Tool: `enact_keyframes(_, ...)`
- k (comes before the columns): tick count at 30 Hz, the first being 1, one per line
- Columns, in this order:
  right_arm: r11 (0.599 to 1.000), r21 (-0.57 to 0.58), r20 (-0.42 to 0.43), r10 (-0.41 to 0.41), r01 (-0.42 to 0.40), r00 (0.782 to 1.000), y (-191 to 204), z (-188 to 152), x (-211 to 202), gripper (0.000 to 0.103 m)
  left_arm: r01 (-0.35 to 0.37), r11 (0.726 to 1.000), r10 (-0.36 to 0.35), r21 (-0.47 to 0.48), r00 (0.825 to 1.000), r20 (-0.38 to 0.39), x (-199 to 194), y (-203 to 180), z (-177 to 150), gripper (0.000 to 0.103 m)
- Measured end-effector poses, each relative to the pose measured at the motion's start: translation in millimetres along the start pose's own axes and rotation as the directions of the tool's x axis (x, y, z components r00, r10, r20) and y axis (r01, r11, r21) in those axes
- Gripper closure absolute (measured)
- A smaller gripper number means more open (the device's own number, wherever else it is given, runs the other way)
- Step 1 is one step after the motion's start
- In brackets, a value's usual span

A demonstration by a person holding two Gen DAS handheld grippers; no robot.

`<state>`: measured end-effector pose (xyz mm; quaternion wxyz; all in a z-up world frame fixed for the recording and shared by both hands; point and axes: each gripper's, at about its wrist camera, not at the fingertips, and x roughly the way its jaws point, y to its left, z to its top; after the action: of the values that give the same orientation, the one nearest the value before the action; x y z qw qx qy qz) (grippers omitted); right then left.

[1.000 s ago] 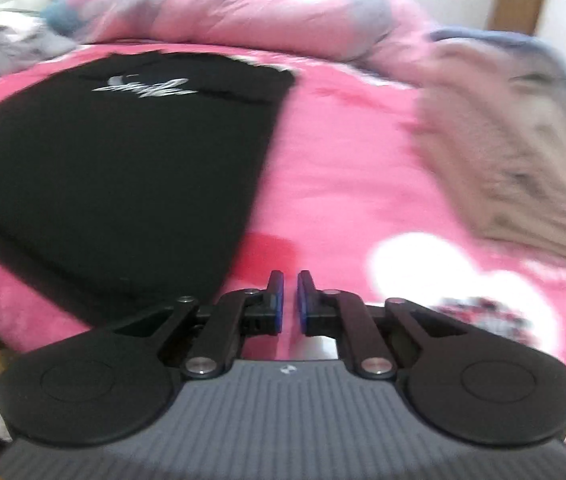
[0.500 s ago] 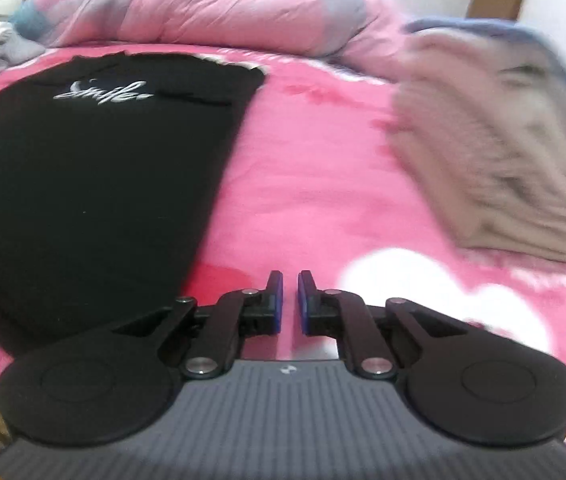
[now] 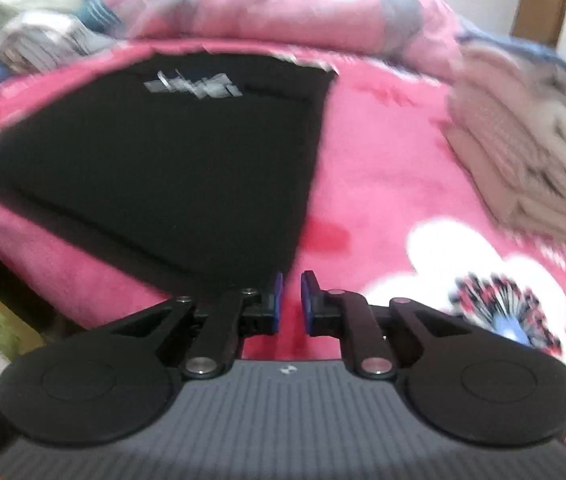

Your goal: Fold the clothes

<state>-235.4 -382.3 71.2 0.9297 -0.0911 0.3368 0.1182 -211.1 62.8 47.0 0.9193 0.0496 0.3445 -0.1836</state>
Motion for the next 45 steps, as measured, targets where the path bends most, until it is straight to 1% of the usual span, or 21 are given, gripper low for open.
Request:
enact_keyframes(3, 0.988, -0.053, 0.064, 0.150, -0.146, 0.987, 29, 18, 10, 0.093, -0.015, 1.000, 0.015, -0.002, 1.000, 0.000, -4, -1, -1, 0.054)
enact_keyframes(5, 0.969, -0.132, 0.040, 0.217, -0.210, 0.975, 53, 23, 24, 0.095, -0.025, 1.000, 0.025, 0.002, 1.000, 0.000, -7, -1, -4, 0.054)
enact_keyframes(8, 0.951, -0.215, -0.117, 0.201, -0.222, 0.973, 74, 8, 46, 0.095, -0.030, 0.999, 0.030, -0.017, 1.000, -0.002, -12, 5, -9, 0.054)
enact_keyframes(11, 0.959, -0.189, -0.186, 0.175, -0.210, 0.967, 62, 2, 26, 0.095, -0.021, 0.999, 0.021, -0.047, 1.000, 0.003, -17, 14, -13, 0.055)
enact_keyframes(13, 0.962, -0.220, -0.151, 0.132, -0.163, 0.980, 63, 11, 13, 0.094, -0.013, 0.999, 0.013, -0.052, 1.000, 0.008, -19, 17, -13, 0.055)
enact_keyframes(15, 0.954, -0.233, -0.096, 0.168, -0.186, 0.981, 67, 27, 18, 0.094, -0.013, 0.999, 0.013, -0.052, 1.000, 0.013, -19, 17, -11, 0.055)
enact_keyframes(17, 0.930, -0.265, -0.040, 0.254, -0.255, 0.966, 82, 35, 17, 0.094, -0.010, 0.999, 0.011, -0.047, 1.000, 0.025, -22, 15, -10, 0.055)
enact_keyframes(19, 0.897, -0.309, -0.036, 0.320, -0.315, 0.947, 105, 41, 30, 0.094, -0.002, 0.999, 0.004, -0.039, 0.999, 0.041, -24, 13, -9, 0.055)
enact_keyframes(21, 0.875, -0.317, -0.073, 0.363, -0.367, 0.929, 124, 41, 50, 0.094, 0.004, 0.999, -0.002, -0.040, 0.999, 0.049, -25, 13, -10, 0.054)
enact_keyframes(23, 0.869, -0.308, -0.163, 0.352, -0.387, 0.922, 134, 30, 66, 0.093, 0.010, 0.999, -0.008, -0.050, 0.998, 0.054, -26, 15, -11, 0.055)
enact_keyframes(25, 0.832, -0.298, -0.214, 0.419, -0.467, 0.883, 138, 30, 61, 0.093, 0.019, 0.998, -0.015, -0.058, 0.998, 0.062, -27, 18, -12, 0.055)
enact_keyframes(27, 0.815, -0.301, -0.229, 0.443, -0.496, 0.867, 142, 30, 49, 0.095, 0.032, 0.997, -0.027, -0.064, 0.997, 0.075, -28, 22, -12, 0.054)
enact_keyframes(30, 0.848, -0.306, -0.153, 0.405, -0.433, 0.901, 142, 46, 48, 0.094, 0.034, 0.998, -0.030, -0.060, 0.997, 0.076, -26, 25, -11, 0.054)
enact_keyframes(32, 0.870, -0.272, -0.122, 0.393, -0.412, 0.911, 143, 54, 61, 0.094, 0.035, 0.997, -0.030, -0.063, 0.997, 0.078, -26, 27, -12, 0.054)
enact_keyframes(33, 0.866, -0.272, -0.142, 0.395, -0.420, 0.908, 147, 52, 69, 0.094, 0.036, 0.997, -0.031, -0.065, 0.996, 0.079, -26, 27, -13, 0.054)
enact_keyframes(35, 0.836, -0.305, -0.192, 0.414, -0.455, 0.890, 158, 44, 71, 0.094, 0.037, 0.997, -0.031, -0.069, 0.996, 0.081, -26, 29, -14, 0.054)
enact_keyframes(36, 0.811, -0.311, -0.218, 0.445, -0.495, 0.868, 164, 43, 67, 0.095, 0.038, 0.997, -0.032, -0.071, 0.996, 0.082, -25, 30, -15, 0.054)
enact_keyframes(38, 0.746, -0.317, -0.283, 0.516, -0.586, 0.809, 174, 45, 57, 0.096, 0.039, 0.996, -0.032, -0.075, 0.996, 0.084, -25, 32, -16, 0.054)
enact_keyframes(39, 0.737, -0.358, -0.266, 0.508, -0.573, 0.819, 179, 47, 51, 0.096, 0.039, 0.996, -0.033, -0.077, 0.996, 0.085, -25, 32, -17, 0.054)
enact_keyframes(41, 0.765, -0.387, -0.212, 0.469, -0.515, 0.857, 179, 58, 50, 0.096, 0.041, 0.996, -0.033, -0.082, 0.996, 0.087, -25, 34, -18, 0.054)
enact_keyframes(45, 0.823, -0.326, -0.195, 0.423, -0.465, 0.885, 177, 65, 76, 0.095, 0.039, 0.996, -0.032, -0.086, 0.996, 0.087, -25, 38, -21, 0.054)
